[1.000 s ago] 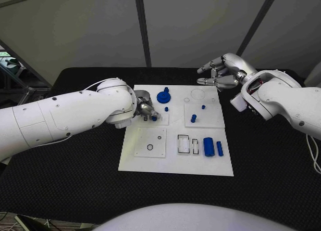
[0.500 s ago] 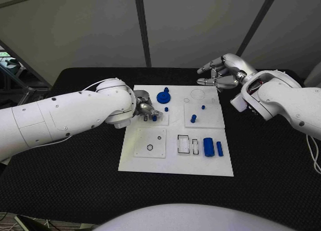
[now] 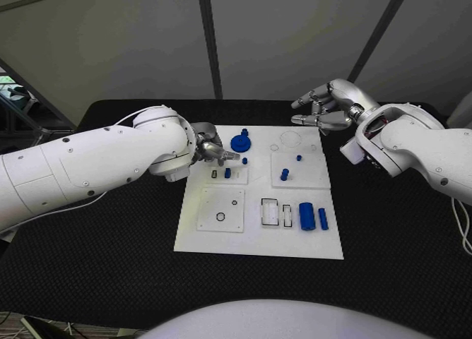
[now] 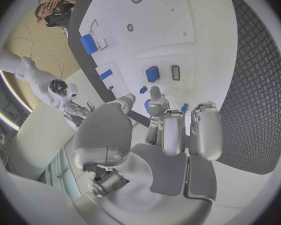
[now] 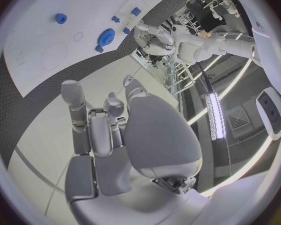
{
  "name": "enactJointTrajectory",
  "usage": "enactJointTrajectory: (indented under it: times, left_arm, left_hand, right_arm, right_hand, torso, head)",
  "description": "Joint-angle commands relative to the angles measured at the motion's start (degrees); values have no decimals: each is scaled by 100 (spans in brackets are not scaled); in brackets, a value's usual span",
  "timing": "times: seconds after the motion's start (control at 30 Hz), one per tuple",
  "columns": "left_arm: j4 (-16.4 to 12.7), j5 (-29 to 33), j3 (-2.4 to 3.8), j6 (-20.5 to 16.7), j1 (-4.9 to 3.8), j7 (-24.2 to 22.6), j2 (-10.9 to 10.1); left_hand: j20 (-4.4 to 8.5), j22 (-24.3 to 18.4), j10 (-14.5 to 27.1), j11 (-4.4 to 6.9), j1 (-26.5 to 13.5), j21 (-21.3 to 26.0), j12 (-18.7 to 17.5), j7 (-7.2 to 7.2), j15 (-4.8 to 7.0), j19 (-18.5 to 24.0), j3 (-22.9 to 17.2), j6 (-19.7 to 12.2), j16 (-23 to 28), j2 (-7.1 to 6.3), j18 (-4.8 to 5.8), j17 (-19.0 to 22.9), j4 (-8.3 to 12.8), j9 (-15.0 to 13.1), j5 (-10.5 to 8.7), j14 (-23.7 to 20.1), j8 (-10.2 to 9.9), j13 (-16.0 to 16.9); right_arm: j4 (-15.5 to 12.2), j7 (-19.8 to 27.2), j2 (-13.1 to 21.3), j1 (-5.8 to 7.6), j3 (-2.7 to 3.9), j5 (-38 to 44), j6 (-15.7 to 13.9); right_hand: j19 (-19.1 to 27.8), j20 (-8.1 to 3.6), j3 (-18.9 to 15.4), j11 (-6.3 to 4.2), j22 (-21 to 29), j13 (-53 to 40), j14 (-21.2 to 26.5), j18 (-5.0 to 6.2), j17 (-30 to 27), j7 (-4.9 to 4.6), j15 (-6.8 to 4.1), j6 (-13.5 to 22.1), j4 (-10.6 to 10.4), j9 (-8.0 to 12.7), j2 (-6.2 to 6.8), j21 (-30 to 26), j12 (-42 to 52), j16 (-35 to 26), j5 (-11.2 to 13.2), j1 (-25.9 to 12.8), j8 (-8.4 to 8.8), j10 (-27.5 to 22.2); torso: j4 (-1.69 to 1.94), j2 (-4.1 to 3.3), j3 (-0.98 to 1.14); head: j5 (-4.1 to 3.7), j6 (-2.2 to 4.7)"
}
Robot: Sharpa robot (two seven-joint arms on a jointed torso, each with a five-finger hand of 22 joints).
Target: Assemble the parts on the task board
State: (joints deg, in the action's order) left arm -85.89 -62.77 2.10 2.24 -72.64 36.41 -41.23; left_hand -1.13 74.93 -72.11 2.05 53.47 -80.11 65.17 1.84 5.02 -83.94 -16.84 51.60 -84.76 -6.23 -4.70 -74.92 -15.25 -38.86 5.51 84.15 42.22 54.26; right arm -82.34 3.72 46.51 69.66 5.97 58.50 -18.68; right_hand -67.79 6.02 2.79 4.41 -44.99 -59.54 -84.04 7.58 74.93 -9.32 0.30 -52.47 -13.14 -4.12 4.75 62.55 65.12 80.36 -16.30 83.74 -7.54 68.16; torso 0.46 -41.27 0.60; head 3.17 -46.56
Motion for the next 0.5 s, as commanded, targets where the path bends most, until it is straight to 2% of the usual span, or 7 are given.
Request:
enactJointTrajectory:
  times: [0.03, 0.13, 0.23, 0.37, 0.47, 0.5]
  left_arm:
    - [-25, -42, 127, 20, -13, -6, -43]
    - [9, -2, 280, 193, -32, -3, -87]
    - [154, 31, 385, 470, -85, -8, -109]
    - [609, 53, 456, 835, -190, -66, -23]
    - [957, 58, 474, 1035, -234, -101, 86]
    - [1180, 60, 480, 1187, -256, -108, 170]
  left_hand:
    - [27, 150, 76, 1, 88, 57, -69, -11, 32, -72, 103, -41, 27, 8, 170, -873, -17, -3, -13, 400, -3, -92]
    - [-4, -82, 336, -54, 208, 257, -325, 55, -9, 36, 288, -203, 46, 10, 121, -855, -64, 40, -6, 392, -98, -414]
    - [-77, -302, 693, -185, 378, 458, -638, 209, -108, 144, 444, -530, 117, 37, 79, -782, -82, 228, -1, 360, -397, -799]
    - [-181, -455, 897, -314, 609, 614, -764, 352, -225, 224, 640, -674, 183, 108, 42, -716, -89, 561, 1, 324, -746, -999]
    - [-216, -457, 921, -336, 683, 627, -758, 379, -244, 226, 728, -646, 189, 142, 39, -711, -99, 676, 3, 319, -829, -1020]
    - [-228, -450, 930, -344, 719, 627, -751, 387, -256, 223, 781, -624, 191, 161, 38, -709, -103, 736, 4, 317, -868, -1027]
  right_arm:
    - [13, 52, 0, 8, 5, 13, 7]
    - [26, 53, 3, 8, 5, 13, 4]
    - [40, 53, 5, 8, 5, 13, 3]
    - [60, 51, 0, 8, 4, 13, 7]
    - [73, 51, -12, 8, 4, 13, 11]
    - [79, 51, -19, 8, 4, 13, 14]
  right_hand:
    - [48, -3, -38, -10, 7, 3, -237, 66, 21, -2, -45, -20, 9, 7, 14, -40, -22, -20, -10, -62, -13, -45]
    - [48, -3, -38, -10, 7, 3, -237, 66, 21, -2, -45, -20, 9, 7, 14, -40, -22, -20, -10, -62, -13, -45]
    - [48, -3, -38, -10, 7, 3, -237, 66, 21, -2, -45, -20, 9, 7, 14, -40, -22, -20, -10, -62, -13, -45]
    - [49, -3, -39, -10, 11, 5, -237, 67, 21, -2, -45, -19, 6, 7, 12, -43, -23, -21, -11, -66, -13, -46]
    - [50, -3, -40, -10, 15, 6, -237, 67, 21, -2, -45, -18, 3, 7, 10, -47, -23, -22, -13, -70, -13, -47]
    - [50, -3, -40, -10, 15, 6, -237, 67, 21, -2, -45, -18, 3, 7, 10, -47, -23, -22, -13, -70, -13, -47]
  torso:
    - [-4, -1, 4]
    - [-3, -4, 5]
    - [5, 4, 5]
    - [5, 3, 5]
    - [-3, -1, 9]
    - [-12, -5, 14]
  head:
    - [3, 14]
    - [0, 25]
    - [4, 41]
    - [19, 66]
    - [41, 68]
    - [56, 69]
